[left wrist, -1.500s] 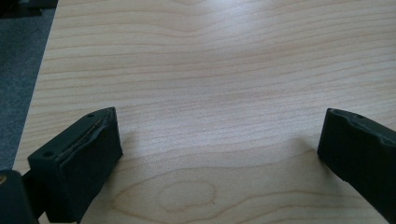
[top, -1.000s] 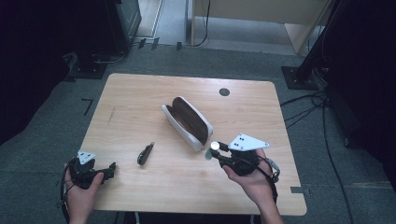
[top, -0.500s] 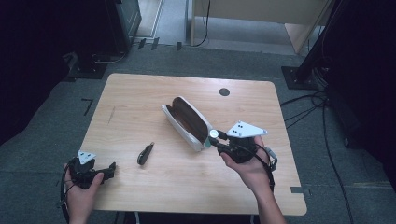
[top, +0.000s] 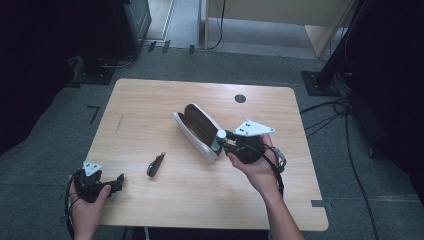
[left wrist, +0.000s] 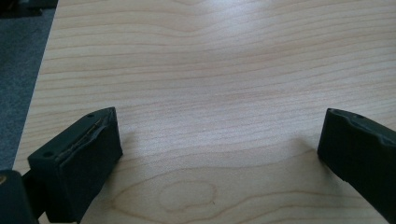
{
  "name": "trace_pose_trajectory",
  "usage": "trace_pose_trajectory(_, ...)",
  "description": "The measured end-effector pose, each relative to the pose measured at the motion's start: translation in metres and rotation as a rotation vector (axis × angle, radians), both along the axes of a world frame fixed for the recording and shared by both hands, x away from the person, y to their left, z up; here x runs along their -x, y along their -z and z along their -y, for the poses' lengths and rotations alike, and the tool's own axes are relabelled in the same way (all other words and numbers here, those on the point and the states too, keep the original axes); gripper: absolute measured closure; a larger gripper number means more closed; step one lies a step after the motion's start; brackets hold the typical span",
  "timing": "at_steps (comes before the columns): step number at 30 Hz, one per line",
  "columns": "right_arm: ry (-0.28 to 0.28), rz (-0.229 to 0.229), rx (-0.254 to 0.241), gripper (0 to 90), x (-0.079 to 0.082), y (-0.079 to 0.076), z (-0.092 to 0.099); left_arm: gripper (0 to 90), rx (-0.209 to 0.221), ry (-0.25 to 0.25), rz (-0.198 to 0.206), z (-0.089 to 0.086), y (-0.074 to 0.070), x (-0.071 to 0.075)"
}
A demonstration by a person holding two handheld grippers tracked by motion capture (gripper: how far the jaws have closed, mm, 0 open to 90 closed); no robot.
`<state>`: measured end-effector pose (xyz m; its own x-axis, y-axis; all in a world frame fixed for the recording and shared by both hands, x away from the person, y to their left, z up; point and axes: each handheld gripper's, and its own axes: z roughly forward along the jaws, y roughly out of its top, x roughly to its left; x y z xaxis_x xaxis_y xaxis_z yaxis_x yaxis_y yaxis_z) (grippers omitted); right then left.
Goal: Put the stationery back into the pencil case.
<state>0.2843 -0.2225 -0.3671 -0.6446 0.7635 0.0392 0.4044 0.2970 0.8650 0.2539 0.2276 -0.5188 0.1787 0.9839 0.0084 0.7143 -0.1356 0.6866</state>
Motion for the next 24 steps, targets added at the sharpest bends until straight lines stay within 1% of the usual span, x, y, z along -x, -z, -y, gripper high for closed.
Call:
trace_pose_trajectory(6,0.008,0.008,0.008,65.4,-0.01,0.003,-0.008,0.0,0.0,0.0,0.0,0.0,0.0,0.0)
trace_pose_trajectory(11,0.023,0.012,0.021,65.4,-0.02,0.009,-0.014,0.0,0.0,-0.001,0.001,0.0,0.0,0.0)
trace_pose_trajectory(15,0.028,-0.008,0.026,65.4,-0.027,0.016,-0.018,0.0,0.0,0.0,0.001,0.0,0.0,0.0)
trace_pose_trajectory(24,0.018,-0.032,0.066,65.3,-0.036,0.029,-0.028,0.0,0.0,0.0,0.001,0.0,0.0,0.0)
